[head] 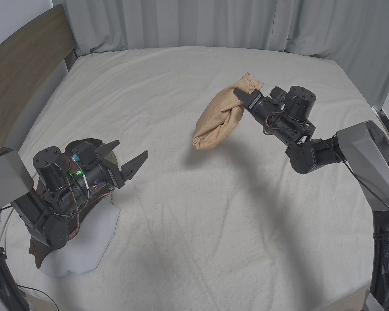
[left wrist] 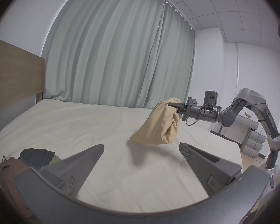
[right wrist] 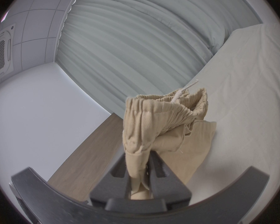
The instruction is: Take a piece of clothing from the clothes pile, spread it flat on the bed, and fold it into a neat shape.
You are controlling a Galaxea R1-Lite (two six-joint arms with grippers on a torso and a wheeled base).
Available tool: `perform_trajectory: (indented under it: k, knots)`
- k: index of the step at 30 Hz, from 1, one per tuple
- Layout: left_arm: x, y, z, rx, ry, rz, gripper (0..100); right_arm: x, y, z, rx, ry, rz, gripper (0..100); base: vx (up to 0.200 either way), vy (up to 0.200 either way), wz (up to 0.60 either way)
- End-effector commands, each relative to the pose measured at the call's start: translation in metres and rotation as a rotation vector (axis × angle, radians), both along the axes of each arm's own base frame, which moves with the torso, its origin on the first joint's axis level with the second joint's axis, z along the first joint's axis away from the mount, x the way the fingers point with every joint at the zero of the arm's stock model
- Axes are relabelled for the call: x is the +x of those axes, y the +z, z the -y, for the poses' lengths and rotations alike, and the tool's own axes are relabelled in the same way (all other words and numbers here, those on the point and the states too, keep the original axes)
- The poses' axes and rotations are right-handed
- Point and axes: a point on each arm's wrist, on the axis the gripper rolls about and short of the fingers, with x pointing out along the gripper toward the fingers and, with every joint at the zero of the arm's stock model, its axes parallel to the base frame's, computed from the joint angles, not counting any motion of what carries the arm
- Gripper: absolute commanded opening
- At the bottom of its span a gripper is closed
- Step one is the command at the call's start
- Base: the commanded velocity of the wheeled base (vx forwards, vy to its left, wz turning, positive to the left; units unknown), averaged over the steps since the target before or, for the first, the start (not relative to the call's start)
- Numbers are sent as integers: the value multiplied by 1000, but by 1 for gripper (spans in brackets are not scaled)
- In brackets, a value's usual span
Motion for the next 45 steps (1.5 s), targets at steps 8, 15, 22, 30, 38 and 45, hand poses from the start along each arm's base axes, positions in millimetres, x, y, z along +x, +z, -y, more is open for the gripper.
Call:
perform_trajectory:
  k: [8,15,22,30,38,45]
  knots:
    - [0,1,0,-8,-1,0,100,24,-15,-4,49,-48,1,0,0,0,0]
    - [-1,1,-1,-9,0,-2,100,33,-39,-6,40,-72,-53,0,0,0,0]
    - [-1,2,-1,-13,-1,-2,100,29,-73,12,-19,-124,-197,0,0,0,0]
    - [-1,3,0,-14,-3,3,100,9,-97,22,-75,-134,-329,0,0,0,0]
    - [-1,4,-1,-20,-2,2,100,0,-115,26,-123,-139,-379,0,0,0,0]
    - [0,5,0,-22,-2,5,100,-8,-130,29,-151,-139,-418,0,0,0,0]
